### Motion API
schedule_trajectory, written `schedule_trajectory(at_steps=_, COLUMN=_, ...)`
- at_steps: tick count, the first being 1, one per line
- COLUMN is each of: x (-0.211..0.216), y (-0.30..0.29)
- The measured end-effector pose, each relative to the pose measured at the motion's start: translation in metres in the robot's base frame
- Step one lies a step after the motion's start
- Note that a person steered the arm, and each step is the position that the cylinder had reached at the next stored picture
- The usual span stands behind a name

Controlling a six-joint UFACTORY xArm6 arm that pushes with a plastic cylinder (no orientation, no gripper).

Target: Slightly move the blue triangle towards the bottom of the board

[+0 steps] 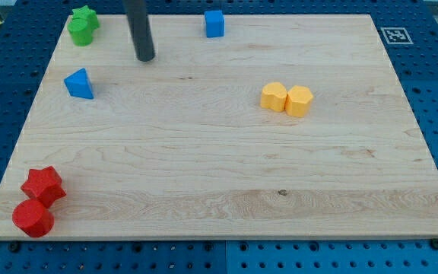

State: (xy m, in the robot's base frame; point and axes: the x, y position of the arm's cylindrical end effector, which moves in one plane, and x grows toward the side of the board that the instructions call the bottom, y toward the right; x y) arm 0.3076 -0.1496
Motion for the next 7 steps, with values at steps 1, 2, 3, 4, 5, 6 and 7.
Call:
schedule_trajectory(at_steps=1, x=0.000, y=-0.036)
schedule_trajectory(at_steps=2, x=0.000, y=-0.073)
schedule_trajectory(at_steps=3, x=0.000, y=-0.105)
schedule_trajectory(at_steps=4, x=0.003, y=-0.129)
schedule_trajectory(at_steps=5, x=0.014, y=-0.137)
schedule_trajectory(at_steps=6, x=0.030, y=-0.137)
schedule_trajectory(at_steps=7, x=0.047, y=-0.128)
